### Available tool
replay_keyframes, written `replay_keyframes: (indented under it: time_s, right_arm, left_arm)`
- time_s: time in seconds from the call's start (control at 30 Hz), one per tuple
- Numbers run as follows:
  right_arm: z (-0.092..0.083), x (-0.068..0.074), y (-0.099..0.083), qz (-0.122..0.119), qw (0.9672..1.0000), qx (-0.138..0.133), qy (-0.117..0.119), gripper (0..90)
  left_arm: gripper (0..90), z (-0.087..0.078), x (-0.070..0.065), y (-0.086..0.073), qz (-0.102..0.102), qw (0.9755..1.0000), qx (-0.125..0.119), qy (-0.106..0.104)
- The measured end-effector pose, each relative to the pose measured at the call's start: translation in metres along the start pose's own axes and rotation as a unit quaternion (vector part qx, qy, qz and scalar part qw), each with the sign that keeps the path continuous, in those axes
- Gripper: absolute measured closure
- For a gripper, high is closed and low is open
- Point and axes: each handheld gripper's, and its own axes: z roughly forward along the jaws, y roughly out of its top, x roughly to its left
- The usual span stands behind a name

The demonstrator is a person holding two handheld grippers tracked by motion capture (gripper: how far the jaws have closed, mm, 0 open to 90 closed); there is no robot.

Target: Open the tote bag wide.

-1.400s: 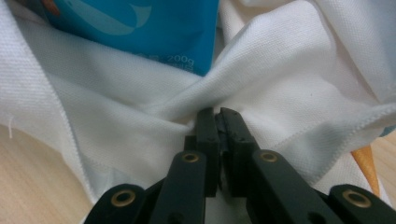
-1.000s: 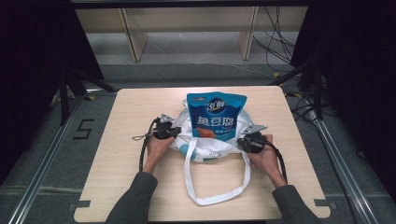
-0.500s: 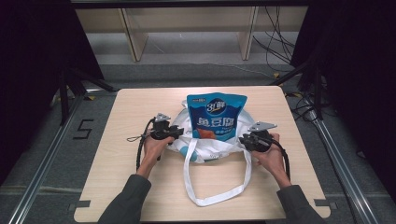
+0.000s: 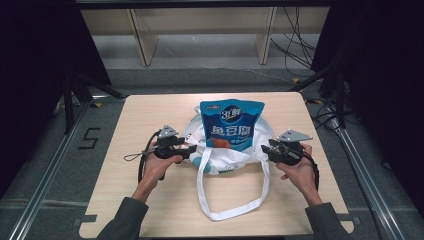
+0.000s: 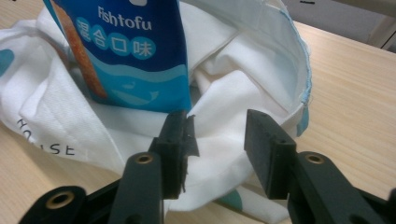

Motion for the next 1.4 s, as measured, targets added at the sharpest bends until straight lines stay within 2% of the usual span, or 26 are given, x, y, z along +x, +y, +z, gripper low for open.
replay_keyframes:
  time_s: [0.07, 0.1, 0.13, 0.17, 0.23, 0.33, 0.4, 0.47, 0.5, 0.53, 0.57, 0.63, 0.67, 0.7, 0.77, 0.8, 0.87, 0.9, 1.07, 1.17, 1.2, 1.23, 1.3, 1.33, 1.37, 1.4]
  right_arm:
    - [-0.002, 0.000, -0.001, 0.003, 1.0000, 0.003, -0.001, 54.9]
    - [-0.004, 0.004, -0.002, 0.025, 0.9996, 0.014, 0.003, 53.9]
    - [-0.005, 0.002, -0.002, 0.010, 0.9999, 0.009, 0.001, 53.0]
    - [-0.007, 0.006, -0.003, 0.026, 0.9995, 0.020, 0.002, 52.4]
    - [-0.008, 0.004, -0.004, 0.010, 0.9999, 0.013, -0.001, 50.7]
    - [-0.012, 0.005, -0.004, 0.012, 0.9999, 0.010, 0.001, 49.0]
    - [-0.014, 0.006, -0.005, 0.002, 1.0000, 0.007, 0.005, 47.4]
    - [-0.015, 0.006, -0.006, -0.008, 1.0000, 0.002, -0.002, 46.7]
    - [-0.017, 0.008, -0.007, 0.001, 1.0000, 0.004, -0.001, 46.4]
    - [-0.017, 0.007, -0.007, -0.007, 1.0000, 0.007, 0.002, 46.3]
    - [-0.018, 0.009, -0.007, -0.002, 1.0000, 0.004, 0.003, 46.0]
    - [-0.020, 0.011, -0.008, -0.002, 1.0000, 0.004, 0.006, 45.3]
    - [-0.020, 0.011, -0.009, -0.007, 0.9999, 0.003, 0.007, 45.1]
    - [-0.021, 0.011, -0.010, -0.008, 0.9999, 0.001, 0.007, 44.9]
    - [-0.022, 0.015, -0.011, 0.006, 0.9997, 0.016, 0.017, 44.3]
    - [-0.021, 0.014, -0.012, -0.007, 0.9999, 0.005, 0.009, 44.1]
    - [-0.022, 0.015, -0.013, 0.006, 0.9996, 0.017, 0.022, 43.8]
    - [-0.022, 0.014, -0.013, -0.001, 0.9997, 0.016, 0.019, 43.7]
    - [-0.021, 0.014, -0.016, 0.005, 0.9995, 0.020, 0.022, 42.8]
    - [-0.022, 0.016, -0.016, 0.001, 0.9994, 0.023, 0.024, 42.5]
    - [-0.022, 0.017, -0.016, -0.001, 0.9995, 0.018, 0.024, 42.4]
    - [-0.022, 0.018, -0.017, -0.001, 0.9995, 0.020, 0.023, 42.3]
    - [-0.025, 0.022, -0.017, 0.005, 0.9994, 0.021, 0.027, 41.8]
    - [-0.024, 0.020, -0.017, -0.011, 0.9995, 0.015, 0.027, 41.7]
    - [-0.027, 0.024, -0.018, 0.006, 0.9994, 0.021, 0.026, 41.4]
    - [-0.028, 0.022, -0.018, -0.009, 0.9994, 0.018, 0.026, 41.1]
  left_arm:
    - [35.3, -0.007, -0.004, 0.001, 0.007, 1.0000, -0.003, 0.003]
    - [34.9, -0.010, -0.005, 0.002, 0.010, 0.9999, -0.007, 0.000]
    - [34.5, -0.012, -0.007, 0.002, 0.011, 0.9999, -0.009, 0.000]
    - [33.8, -0.014, -0.010, 0.001, 0.012, 0.9999, -0.011, -0.002]
    - [32.8, -0.017, -0.013, -0.003, 0.015, 0.9998, -0.007, -0.005]
    - [31.2, -0.020, -0.017, -0.011, 0.018, 0.9997, 0.006, -0.015]
    - [30.7, -0.022, -0.019, -0.015, 0.014, 0.9996, 0.008, -0.021]
    - [30.6, -0.025, -0.021, -0.017, 0.019, 0.9996, 0.010, -0.017]
    - [30.5, -0.026, -0.021, -0.018, 0.018, 0.9996, 0.010, -0.018]
    - [30.3, -0.028, -0.021, -0.019, 0.024, 0.9994, 0.019, -0.013]
    - [30.2, -0.029, -0.022, -0.021, 0.023, 0.9996, 0.011, -0.014]
    - [30.0, -0.032, -0.022, -0.023, 0.031, 0.9993, 0.018, -0.015]
    - [29.8, -0.032, -0.025, -0.025, 0.020, 0.9996, 0.009, -0.015]
    - [29.8, -0.033, -0.025, -0.026, 0.022, 0.9996, 0.013, -0.015]
    - [29.6, -0.034, -0.027, -0.030, 0.023, 0.9995, 0.013, -0.018]
    - [29.4, -0.035, -0.027, -0.032, 0.026, 0.9994, 0.011, -0.019]
    - [29.1, -0.035, -0.028, -0.036, 0.025, 0.9995, 0.012, -0.018]
    - [28.9, -0.037, -0.027, -0.037, 0.038, 0.9989, 0.020, -0.017]
    - [28.5, -0.041, -0.031, -0.046, 0.024, 0.9996, 0.008, -0.015]
    - [28.3, -0.046, -0.034, -0.050, 0.027, 0.9995, 0.012, -0.014]
    - [28.3, -0.047, -0.034, -0.051, 0.035, 0.9992, 0.014, -0.014]
    - [28.2, -0.048, -0.036, -0.052, 0.028, 0.9994, 0.012, -0.013]
    - [28.0, -0.049, -0.038, -0.054, 0.041, 0.9990, 0.012, -0.010]
    - [27.8, -0.050, -0.040, -0.055, 0.046, 0.9988, 0.010, -0.006]
    - [27.7, -0.050, -0.040, -0.057, 0.053, 0.9986, 0.008, -0.005]
    - [27.3, -0.050, -0.041, -0.059, 0.056, 0.9984, 0.008, -0.004]
